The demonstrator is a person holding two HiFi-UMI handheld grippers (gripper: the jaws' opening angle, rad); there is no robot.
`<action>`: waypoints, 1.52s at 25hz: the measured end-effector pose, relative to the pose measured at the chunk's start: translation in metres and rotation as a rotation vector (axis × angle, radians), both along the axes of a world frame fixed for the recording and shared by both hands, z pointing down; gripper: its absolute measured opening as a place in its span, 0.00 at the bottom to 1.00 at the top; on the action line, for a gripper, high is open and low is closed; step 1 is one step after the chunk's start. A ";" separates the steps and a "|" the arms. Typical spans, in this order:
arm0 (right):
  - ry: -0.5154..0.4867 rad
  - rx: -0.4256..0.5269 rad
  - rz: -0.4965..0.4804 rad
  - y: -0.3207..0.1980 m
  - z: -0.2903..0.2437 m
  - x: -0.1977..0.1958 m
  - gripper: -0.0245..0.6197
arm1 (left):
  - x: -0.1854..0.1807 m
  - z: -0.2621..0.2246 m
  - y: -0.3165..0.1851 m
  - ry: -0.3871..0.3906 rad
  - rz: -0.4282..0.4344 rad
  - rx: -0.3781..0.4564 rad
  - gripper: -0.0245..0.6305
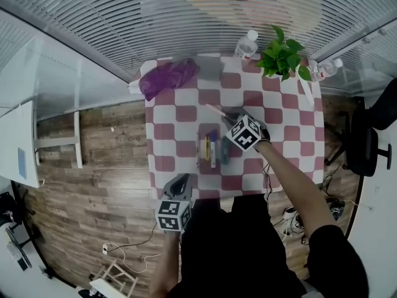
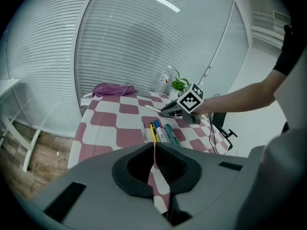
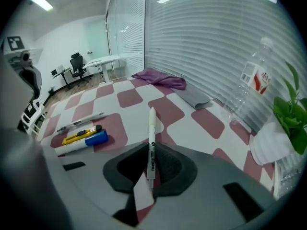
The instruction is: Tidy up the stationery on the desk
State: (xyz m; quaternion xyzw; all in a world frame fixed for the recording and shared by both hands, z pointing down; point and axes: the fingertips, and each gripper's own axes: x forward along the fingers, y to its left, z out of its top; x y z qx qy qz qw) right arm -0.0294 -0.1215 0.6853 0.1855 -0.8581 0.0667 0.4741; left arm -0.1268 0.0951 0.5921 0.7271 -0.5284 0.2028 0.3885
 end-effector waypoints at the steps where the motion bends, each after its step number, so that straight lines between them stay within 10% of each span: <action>1: -0.003 -0.009 0.004 0.001 0.000 0.000 0.13 | 0.001 0.000 -0.001 0.000 0.003 0.002 0.09; 10: -0.030 0.015 0.078 0.004 -0.023 0.002 0.13 | 0.005 -0.006 -0.003 -0.001 0.037 0.025 0.09; 27: -0.380 -0.319 0.958 0.119 -0.028 0.070 0.13 | 0.047 -0.015 -0.025 0.031 0.175 0.068 0.09; 38: -0.370 -0.374 1.061 0.140 -0.002 0.066 0.13 | 0.056 -0.010 -0.019 0.029 0.208 0.044 0.09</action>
